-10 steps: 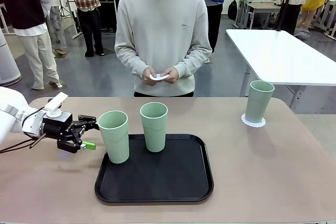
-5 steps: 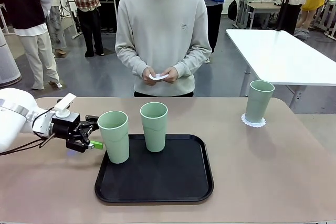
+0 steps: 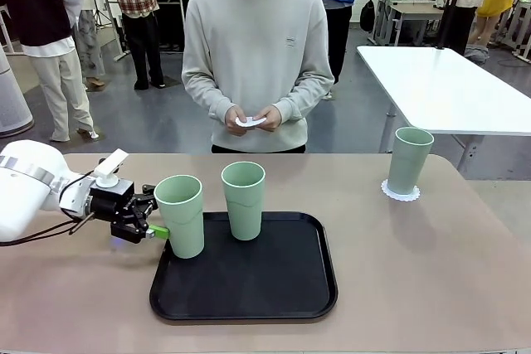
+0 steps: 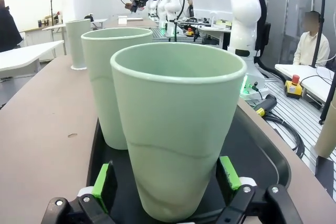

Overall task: Place coasters on the table and set cups on them.
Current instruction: Take one Reusable plastic cup from the Flat Tray and place it on a coaster set by the human.

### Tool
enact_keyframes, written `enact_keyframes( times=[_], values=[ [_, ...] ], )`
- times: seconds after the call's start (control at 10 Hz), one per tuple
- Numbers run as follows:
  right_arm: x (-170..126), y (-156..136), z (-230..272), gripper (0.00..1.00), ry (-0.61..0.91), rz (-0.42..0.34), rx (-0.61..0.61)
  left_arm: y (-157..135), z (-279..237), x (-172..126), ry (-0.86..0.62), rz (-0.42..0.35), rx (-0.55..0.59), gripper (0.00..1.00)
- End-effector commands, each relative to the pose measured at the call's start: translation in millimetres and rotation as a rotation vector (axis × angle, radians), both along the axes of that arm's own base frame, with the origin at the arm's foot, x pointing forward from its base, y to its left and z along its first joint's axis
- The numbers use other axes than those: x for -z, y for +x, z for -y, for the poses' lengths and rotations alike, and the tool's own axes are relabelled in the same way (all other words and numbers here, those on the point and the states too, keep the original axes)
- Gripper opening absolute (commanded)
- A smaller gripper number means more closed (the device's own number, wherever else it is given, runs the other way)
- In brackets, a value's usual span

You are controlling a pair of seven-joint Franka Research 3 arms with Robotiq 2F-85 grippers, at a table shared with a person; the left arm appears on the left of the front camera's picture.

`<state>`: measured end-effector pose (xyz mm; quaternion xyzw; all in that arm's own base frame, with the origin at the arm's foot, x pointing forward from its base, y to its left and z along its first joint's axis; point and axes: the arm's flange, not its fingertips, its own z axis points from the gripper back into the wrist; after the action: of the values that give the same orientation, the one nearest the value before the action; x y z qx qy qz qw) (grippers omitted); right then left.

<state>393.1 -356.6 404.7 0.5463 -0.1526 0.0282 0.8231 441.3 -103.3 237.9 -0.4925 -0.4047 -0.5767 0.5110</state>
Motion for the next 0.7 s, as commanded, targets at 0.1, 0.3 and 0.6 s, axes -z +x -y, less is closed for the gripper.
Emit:
enact_keyframes(
  times=[0.1, 0.3, 0.6],
  values=[
    [-0.5, 0.2, 0.5, 1.0, 0.005, -0.001, -0.01, 2.0, 22.7, 1.4, 0.005, -0.01, 0.007, 1.0],
    [-0.5, 0.2, 0.5, 1.0, 0.005, -0.001, -0.01, 3.9, 31.4, 5.2, -0.001, -0.01, 0.008, 1.0],
    [-0.5, 0.2, 0.5, 1.0, 0.005, -0.001, -0.01, 3.0, 38.8, 10.6, -0.005, -0.01, 0.024, 0.94]
  ],
)
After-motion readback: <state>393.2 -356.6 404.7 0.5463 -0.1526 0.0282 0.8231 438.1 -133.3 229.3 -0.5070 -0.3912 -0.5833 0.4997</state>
